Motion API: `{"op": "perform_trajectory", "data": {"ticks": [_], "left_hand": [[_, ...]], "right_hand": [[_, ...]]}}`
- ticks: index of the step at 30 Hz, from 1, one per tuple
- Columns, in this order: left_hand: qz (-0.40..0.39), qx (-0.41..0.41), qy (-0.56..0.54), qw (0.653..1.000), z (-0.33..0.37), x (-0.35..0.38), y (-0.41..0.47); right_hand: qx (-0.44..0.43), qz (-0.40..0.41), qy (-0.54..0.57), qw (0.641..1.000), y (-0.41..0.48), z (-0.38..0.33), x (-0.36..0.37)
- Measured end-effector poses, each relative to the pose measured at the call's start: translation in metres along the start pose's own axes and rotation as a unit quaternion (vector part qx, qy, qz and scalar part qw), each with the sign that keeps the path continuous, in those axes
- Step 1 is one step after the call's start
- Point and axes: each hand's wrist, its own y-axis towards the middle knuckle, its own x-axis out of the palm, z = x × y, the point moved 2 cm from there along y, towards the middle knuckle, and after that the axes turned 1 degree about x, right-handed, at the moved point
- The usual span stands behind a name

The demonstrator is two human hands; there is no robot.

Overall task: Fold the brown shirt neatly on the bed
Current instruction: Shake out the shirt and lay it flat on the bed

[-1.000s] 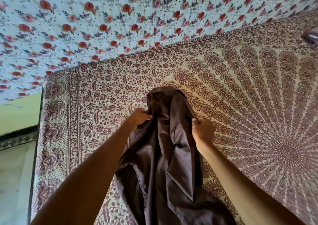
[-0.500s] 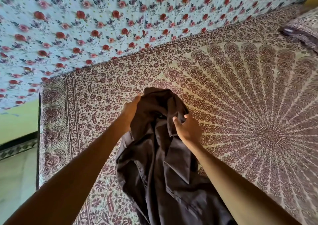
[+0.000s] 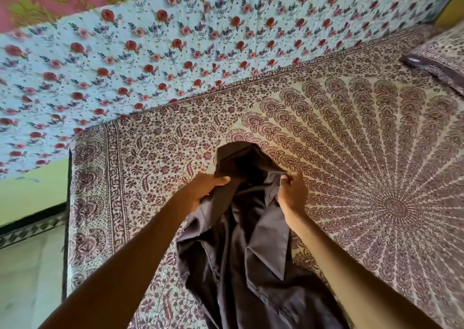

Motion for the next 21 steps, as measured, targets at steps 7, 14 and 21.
{"op": "perform_trajectory", "data": {"ticks": [7, 14, 21], "left_hand": [[0.223, 0.229, 0.15, 0.936, 0.043, 0.015, -0.079], [0.3, 0.39, 0.129, 0.861, 0.12, 0.048, -0.242], [0.331, 0.475, 0.11, 0.808, 0.228, 0.091, -0.388]], "right_hand": [[-0.119, 0.035, -0.033, 0.992, -0.046, -0.049, -0.097], [-0.151, 0.228, -0.106, 0.956, -0.108, -0.15, -0.26], [-0.231, 0.368, -0.176, 0.884, -0.151, -0.234, -0.443]]}}
